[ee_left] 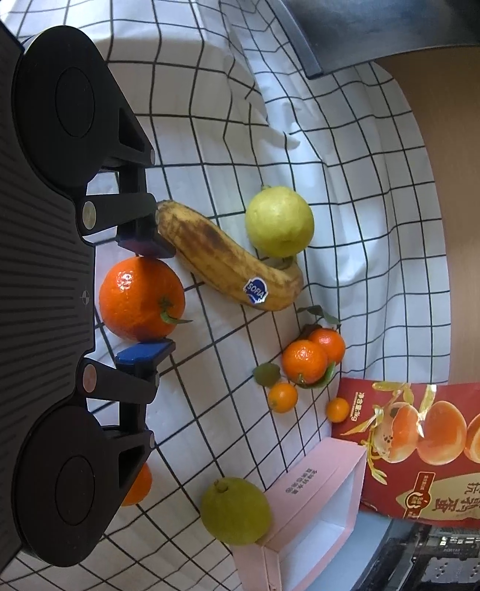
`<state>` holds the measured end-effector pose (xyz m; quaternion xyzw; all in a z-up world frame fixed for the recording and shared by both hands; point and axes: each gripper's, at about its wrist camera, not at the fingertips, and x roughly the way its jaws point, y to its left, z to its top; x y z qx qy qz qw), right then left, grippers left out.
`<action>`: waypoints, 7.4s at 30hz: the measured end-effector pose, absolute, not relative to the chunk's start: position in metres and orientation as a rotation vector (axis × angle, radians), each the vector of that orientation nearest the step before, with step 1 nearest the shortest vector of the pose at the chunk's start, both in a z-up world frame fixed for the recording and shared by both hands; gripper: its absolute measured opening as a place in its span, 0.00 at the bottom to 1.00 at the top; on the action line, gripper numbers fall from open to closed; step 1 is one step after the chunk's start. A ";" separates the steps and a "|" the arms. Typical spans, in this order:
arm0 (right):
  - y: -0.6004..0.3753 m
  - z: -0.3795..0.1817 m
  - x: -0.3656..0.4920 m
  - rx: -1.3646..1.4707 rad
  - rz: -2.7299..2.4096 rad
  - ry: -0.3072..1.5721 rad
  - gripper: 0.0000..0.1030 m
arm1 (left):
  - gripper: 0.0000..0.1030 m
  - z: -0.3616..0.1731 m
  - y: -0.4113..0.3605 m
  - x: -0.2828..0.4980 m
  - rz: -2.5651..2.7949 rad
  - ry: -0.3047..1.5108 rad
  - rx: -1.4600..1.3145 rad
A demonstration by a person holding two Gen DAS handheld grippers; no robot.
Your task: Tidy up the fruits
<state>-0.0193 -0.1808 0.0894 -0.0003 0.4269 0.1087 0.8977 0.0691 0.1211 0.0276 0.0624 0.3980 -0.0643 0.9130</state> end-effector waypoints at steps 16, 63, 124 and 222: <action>-0.192 0.079 -0.011 0.047 0.207 0.918 0.35 | 0.51 0.134 0.046 0.049 -0.561 0.595 -0.029; -0.189 0.046 0.213 0.014 0.395 0.954 0.22 | 0.49 0.087 0.079 0.042 -0.264 0.843 -0.211; -0.077 0.045 0.015 -0.462 0.393 0.779 0.56 | 0.49 0.045 0.117 0.018 -0.299 0.909 -0.130; -0.192 0.127 -0.013 -0.006 0.252 0.678 0.56 | 0.46 0.116 0.031 0.057 -0.494 0.771 -0.013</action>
